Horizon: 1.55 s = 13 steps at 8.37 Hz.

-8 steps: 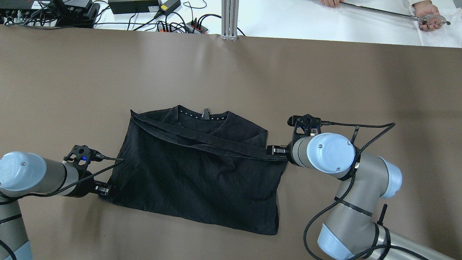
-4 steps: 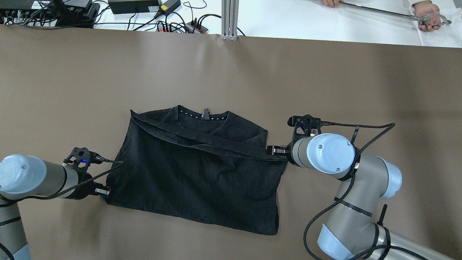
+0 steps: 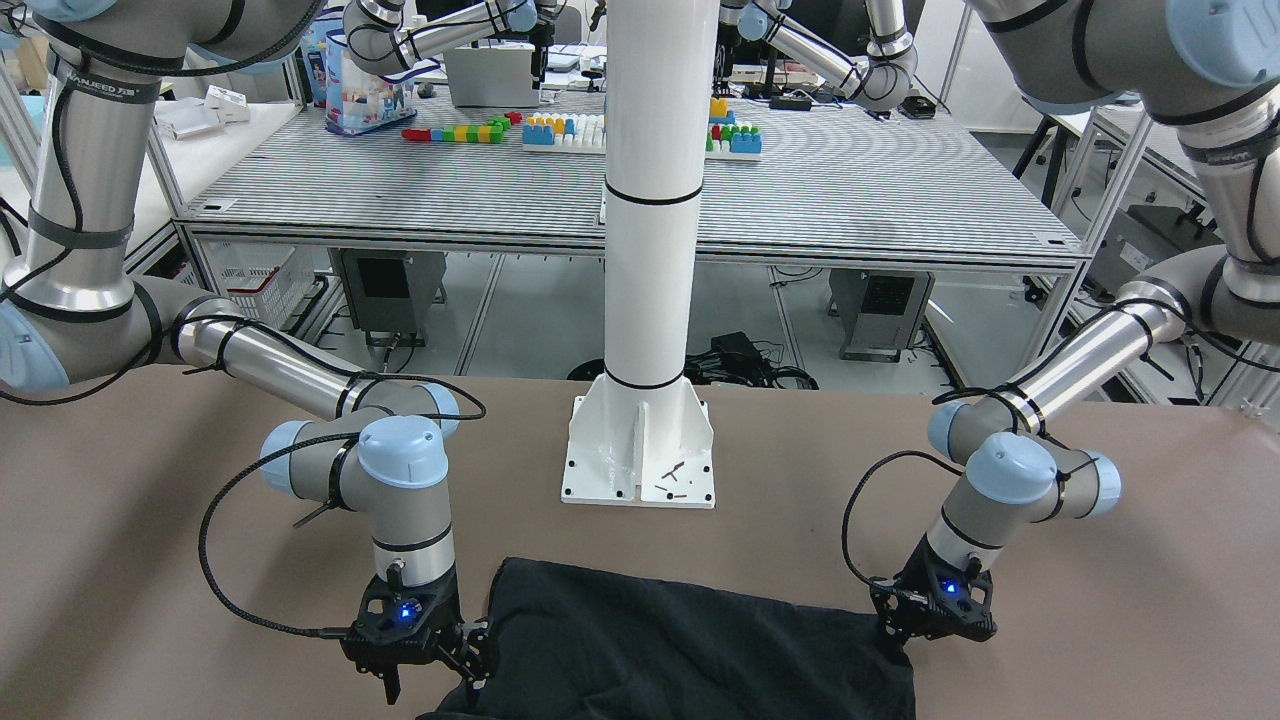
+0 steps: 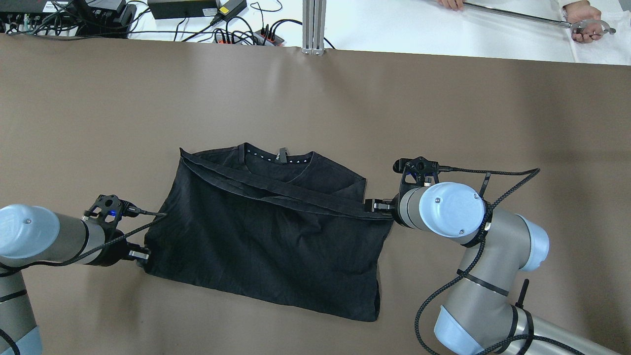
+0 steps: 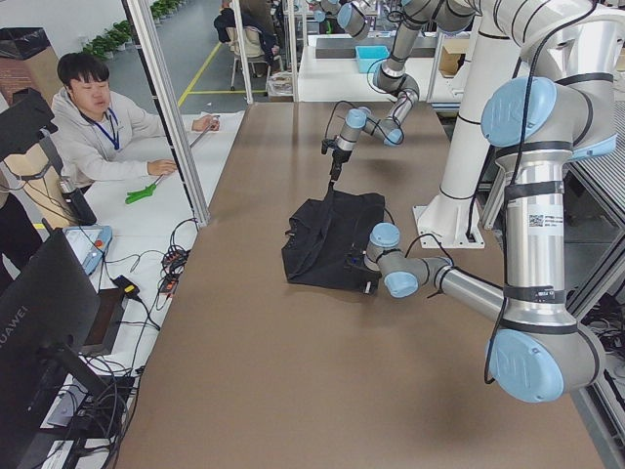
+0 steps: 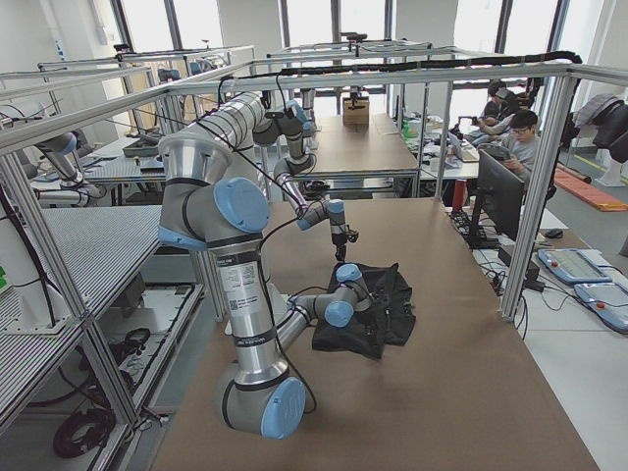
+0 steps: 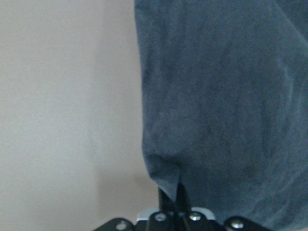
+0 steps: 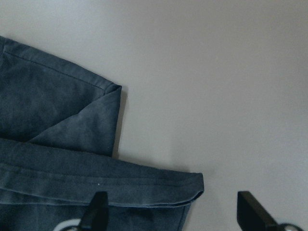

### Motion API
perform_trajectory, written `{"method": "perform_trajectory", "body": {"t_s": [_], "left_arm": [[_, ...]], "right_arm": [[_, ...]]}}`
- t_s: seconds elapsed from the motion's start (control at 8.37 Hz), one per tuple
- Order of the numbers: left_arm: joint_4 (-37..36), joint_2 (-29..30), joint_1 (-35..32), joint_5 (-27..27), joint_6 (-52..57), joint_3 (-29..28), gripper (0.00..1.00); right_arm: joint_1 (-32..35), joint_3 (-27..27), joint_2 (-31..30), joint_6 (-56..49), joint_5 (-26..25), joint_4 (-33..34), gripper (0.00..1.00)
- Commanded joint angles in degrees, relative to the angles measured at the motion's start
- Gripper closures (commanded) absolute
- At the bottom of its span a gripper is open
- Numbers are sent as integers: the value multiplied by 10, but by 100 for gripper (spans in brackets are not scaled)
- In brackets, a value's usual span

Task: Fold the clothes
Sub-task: 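Grasp the side edge with the left gripper and fold it toward the right gripper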

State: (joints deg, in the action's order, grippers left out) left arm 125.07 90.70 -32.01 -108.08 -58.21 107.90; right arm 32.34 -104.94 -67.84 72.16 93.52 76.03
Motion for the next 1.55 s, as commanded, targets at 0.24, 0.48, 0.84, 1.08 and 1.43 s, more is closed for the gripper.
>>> {"method": "perform_trajectory", "body": {"t_s": [0.24,0.48,0.84,1.08,1.43], "left_arm": [[-12,92,-119,-5,85,-116,100],[-12,220,-181,-38,113,-253,100],[-13,421,-207,-45,122,-463,100],[-11,558,-205,-1,122,-634,100],[-8,594,-204,9,126,-685,100]], "right_arm": [[0,1,-1,-1,0,0,6],[1,2,-2,-3,0,0,6],[1,2,-1,-2,0,-1,6],[1,2,-1,-3,0,-1,6],[1,3,-1,-4,0,-1,6]]}}
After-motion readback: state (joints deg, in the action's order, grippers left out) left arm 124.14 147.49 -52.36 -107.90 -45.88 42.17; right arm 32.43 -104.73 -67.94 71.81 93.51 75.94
